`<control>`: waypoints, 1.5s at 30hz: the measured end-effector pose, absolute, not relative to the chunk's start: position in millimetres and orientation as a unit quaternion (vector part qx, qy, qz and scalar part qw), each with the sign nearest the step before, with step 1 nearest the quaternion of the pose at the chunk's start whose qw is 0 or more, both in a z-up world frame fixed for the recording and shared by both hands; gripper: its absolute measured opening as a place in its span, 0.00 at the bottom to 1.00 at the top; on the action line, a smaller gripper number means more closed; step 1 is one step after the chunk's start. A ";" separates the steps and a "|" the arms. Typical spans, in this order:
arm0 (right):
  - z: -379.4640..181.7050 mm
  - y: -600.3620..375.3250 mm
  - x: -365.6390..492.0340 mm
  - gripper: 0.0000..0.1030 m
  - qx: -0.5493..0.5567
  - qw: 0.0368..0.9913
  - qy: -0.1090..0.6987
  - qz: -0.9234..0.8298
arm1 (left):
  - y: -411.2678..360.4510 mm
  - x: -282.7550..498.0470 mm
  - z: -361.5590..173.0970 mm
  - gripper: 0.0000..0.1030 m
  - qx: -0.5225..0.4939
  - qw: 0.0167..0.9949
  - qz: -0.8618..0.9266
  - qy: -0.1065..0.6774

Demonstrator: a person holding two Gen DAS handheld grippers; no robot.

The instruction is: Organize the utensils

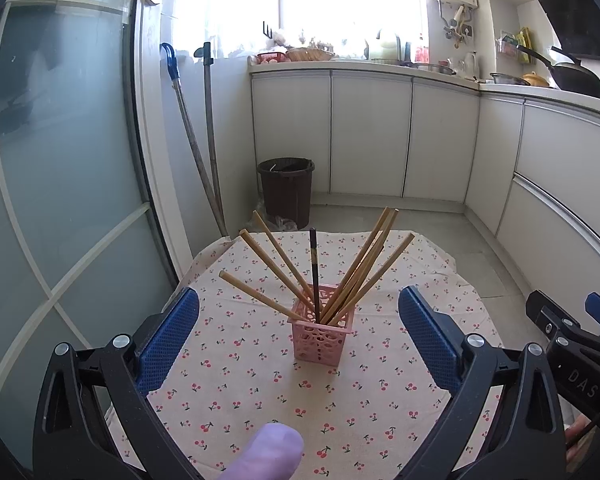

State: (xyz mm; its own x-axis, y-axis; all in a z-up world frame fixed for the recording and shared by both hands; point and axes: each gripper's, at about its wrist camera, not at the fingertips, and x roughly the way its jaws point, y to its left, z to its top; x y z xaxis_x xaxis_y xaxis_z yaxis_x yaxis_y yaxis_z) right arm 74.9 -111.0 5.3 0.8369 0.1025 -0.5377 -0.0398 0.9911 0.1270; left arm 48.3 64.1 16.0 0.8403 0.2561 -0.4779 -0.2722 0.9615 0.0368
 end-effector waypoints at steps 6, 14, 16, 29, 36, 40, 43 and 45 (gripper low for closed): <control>5.3 -111.3 75.0 0.93 0.056 0.957 0.284 0.036 | 64.1 48.2 15.5 0.93 -0.016 0.959 0.138 0.247; 3.3 -111.4 75.1 0.93 0.057 0.956 0.286 0.036 | 64.3 49.2 15.0 0.93 -0.015 0.958 0.139 0.250; 3.4 -111.5 74.9 0.93 0.057 0.956 0.286 0.036 | 64.3 49.3 15.0 0.93 -0.015 0.958 0.139 0.250; 1.9 -111.6 74.7 0.93 0.057 0.955 0.289 0.035 | 65.2 50.0 13.6 0.93 -0.016 0.958 0.137 0.252; 1.2 -112.7 75.9 0.93 0.058 0.954 0.292 0.033 | 62.2 50.1 12.1 0.93 -0.001 0.958 0.139 0.250; 0.4 -113.9 77.0 0.93 0.062 0.952 0.297 0.033 | 61.5 50.9 12.2 0.91 0.012 0.957 0.147 0.248; 0.1 -114.7 77.9 0.93 0.065 0.952 0.299 0.033 | 59.9 52.8 9.1 0.87 0.021 0.956 0.146 0.254; 0.2 -115.0 78.3 0.93 0.064 0.951 0.299 0.033 | 58.5 52.7 8.1 0.84 0.021 0.957 0.138 0.256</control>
